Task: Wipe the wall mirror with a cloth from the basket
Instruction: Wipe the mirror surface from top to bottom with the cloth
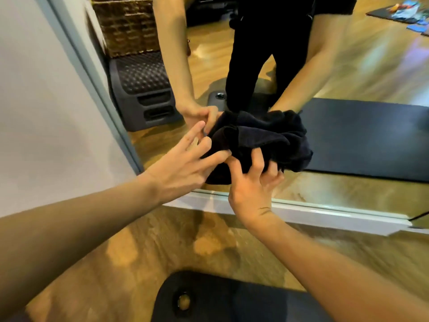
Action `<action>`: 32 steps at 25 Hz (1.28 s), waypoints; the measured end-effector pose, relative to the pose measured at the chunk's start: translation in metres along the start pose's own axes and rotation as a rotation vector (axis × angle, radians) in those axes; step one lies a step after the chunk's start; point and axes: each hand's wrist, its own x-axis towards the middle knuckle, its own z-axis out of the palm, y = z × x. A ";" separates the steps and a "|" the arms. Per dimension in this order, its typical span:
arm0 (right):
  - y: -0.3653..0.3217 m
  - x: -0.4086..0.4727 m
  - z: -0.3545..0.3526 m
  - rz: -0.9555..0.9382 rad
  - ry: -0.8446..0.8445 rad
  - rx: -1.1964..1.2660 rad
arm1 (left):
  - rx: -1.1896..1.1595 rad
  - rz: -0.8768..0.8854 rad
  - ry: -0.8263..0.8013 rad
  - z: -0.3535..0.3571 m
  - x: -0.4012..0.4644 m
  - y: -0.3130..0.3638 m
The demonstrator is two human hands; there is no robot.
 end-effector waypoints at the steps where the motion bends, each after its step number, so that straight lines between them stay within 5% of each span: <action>1: -0.018 0.003 0.006 0.000 -0.002 0.015 | 0.011 0.000 -0.014 0.003 -0.015 -0.009; 14: -0.177 0.024 0.061 -0.062 0.104 0.101 | 0.073 0.016 -0.210 0.019 -0.147 -0.087; 20: -0.151 0.002 0.066 -0.197 0.127 0.129 | 0.070 -0.058 -0.219 0.035 -0.149 -0.054; 27: -0.093 -0.070 0.107 -0.578 -0.017 0.009 | 0.029 -0.061 -0.337 0.070 -0.154 0.029; 32: -0.074 -0.072 0.104 -0.612 -0.050 0.060 | -0.047 -0.184 -0.400 0.072 -0.144 0.056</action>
